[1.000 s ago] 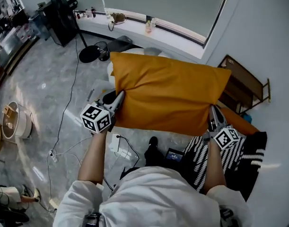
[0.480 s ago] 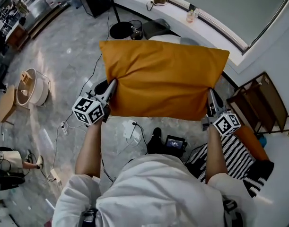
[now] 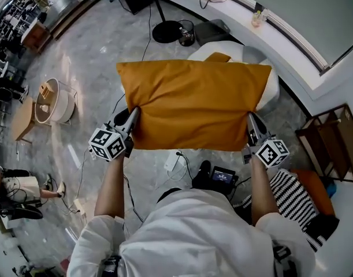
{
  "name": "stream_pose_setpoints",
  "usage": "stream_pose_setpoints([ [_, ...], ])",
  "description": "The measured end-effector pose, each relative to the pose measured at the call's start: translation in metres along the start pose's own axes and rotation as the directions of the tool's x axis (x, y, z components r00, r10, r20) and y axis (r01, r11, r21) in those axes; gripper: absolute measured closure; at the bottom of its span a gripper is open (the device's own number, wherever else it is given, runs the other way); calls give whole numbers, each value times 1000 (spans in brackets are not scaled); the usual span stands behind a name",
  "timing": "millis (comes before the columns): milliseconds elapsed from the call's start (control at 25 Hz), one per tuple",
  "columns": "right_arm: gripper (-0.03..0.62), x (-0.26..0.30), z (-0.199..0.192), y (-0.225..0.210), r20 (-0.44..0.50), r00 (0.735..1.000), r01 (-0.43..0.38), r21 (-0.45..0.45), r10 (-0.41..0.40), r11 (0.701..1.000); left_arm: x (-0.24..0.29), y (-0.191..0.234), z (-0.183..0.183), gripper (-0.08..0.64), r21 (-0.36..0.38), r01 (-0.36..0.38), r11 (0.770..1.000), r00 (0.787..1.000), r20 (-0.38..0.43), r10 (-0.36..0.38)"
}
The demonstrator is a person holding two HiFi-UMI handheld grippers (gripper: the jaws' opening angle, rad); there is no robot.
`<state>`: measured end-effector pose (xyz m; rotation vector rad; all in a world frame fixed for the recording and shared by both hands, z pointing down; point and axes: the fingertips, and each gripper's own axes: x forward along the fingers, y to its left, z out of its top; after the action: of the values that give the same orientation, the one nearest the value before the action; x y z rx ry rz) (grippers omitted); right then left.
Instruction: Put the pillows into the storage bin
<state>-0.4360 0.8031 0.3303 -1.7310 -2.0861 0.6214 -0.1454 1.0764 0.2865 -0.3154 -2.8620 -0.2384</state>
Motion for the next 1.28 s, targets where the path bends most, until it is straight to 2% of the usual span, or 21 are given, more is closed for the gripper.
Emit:
stream_pose_setpoints([
  [160, 563, 26, -33, -9, -62, 998, 1, 47, 2, 999, 6, 30, -17, 512, -26, -38, 999, 998, -48, 37],
  [440, 563, 73, -95, -16, -169, 985, 44, 139, -20, 989, 29, 99, -40, 512, -38, -57, 998, 988, -148, 50],
  [720, 563, 79, -163, -22, -223, 967, 172, 205, -125, 964, 74, 154, -96, 512, -67, 39, 997, 965, -255, -55],
  [840, 563, 80, -196, -28, -233, 954, 243, 225, -190, 943, 99, 175, -128, 512, -81, 99, 992, 945, -304, -120],
  [960, 563, 82, -234, -38, -244, 933, 324, 259, -263, 910, 129, 197, -164, 512, -93, 154, 984, 915, -363, -178],
  [1160, 563, 88, -304, -54, -269, 899, 423, 330, -346, 844, 169, 230, -225, 514, -122, 193, 974, 863, -451, -227],
  [1280, 563, 94, -337, -65, -282, 887, 450, 350, -366, 821, 185, 246, -259, 514, -131, 208, 969, 834, -494, -246],
])
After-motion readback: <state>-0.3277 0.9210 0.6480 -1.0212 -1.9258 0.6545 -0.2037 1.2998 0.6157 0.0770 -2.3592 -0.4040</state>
